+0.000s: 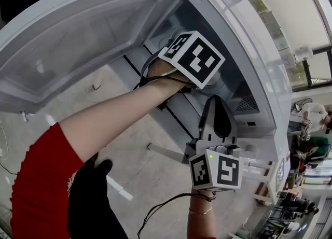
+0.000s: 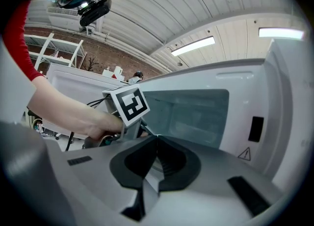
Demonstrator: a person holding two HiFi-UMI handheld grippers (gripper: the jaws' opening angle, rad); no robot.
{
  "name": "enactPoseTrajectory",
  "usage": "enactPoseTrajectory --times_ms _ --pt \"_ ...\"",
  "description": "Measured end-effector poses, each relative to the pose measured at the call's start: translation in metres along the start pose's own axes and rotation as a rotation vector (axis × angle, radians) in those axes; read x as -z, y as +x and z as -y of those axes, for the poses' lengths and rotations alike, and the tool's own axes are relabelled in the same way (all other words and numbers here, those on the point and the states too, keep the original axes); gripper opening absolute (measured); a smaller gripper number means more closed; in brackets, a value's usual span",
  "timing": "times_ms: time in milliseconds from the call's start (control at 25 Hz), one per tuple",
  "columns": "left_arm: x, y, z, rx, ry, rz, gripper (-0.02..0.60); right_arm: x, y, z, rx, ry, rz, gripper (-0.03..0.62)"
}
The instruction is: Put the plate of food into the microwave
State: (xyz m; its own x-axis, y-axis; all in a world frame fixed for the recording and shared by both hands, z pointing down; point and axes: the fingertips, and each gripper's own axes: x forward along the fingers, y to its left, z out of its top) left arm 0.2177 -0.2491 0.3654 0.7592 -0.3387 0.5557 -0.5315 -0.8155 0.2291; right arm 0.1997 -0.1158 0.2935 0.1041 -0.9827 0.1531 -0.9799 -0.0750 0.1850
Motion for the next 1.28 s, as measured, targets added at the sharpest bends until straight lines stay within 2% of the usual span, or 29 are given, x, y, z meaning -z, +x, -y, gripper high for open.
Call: enactPoseTrajectory --times_ms 160,360,440,560,640,760,880,1160,1280 --pt "0.001 -0.003 -0.002 -0.026 0.047 0.047 0.215 0.003 0.000 -0.002 0.008 -0.004 -0.001 0.015" --pt "-0.002 -0.011 -0.010 -0.167 0.208 0.109 0.218 0.003 -0.001 -0.005 0.006 0.001 -0.009 0.015" --pt "-0.001 -0.010 -0.010 -0.172 0.221 0.119 0.218 0.005 -0.001 -0.004 0.009 0.004 -0.008 0.015" --pt "0.001 -0.013 -0.012 -0.127 0.165 0.154 0.218 0.009 -0.002 -0.006 0.009 0.005 -0.009 0.015" --pt "-0.002 -0.023 -0.013 -0.082 0.108 0.215 0.208 0.010 -0.004 -0.010 0.007 0.012 -0.004 0.015" --pt "-0.004 -0.044 -0.020 -0.023 0.024 0.308 0.112 0.011 -0.005 -0.016 0.002 0.032 0.010 0.015" --pt "0.001 -0.060 -0.025 0.021 -0.025 0.363 0.013 0.011 -0.005 -0.020 -0.002 0.057 0.029 0.015" --pt "0.016 -0.105 0.014 0.291 -0.081 0.457 0.009 0.014 -0.019 -0.022 0.041 0.154 0.023 0.015" --pt "0.022 -0.135 0.030 0.332 -0.059 0.473 0.009 0.013 -0.037 -0.023 0.049 0.228 0.006 0.015"
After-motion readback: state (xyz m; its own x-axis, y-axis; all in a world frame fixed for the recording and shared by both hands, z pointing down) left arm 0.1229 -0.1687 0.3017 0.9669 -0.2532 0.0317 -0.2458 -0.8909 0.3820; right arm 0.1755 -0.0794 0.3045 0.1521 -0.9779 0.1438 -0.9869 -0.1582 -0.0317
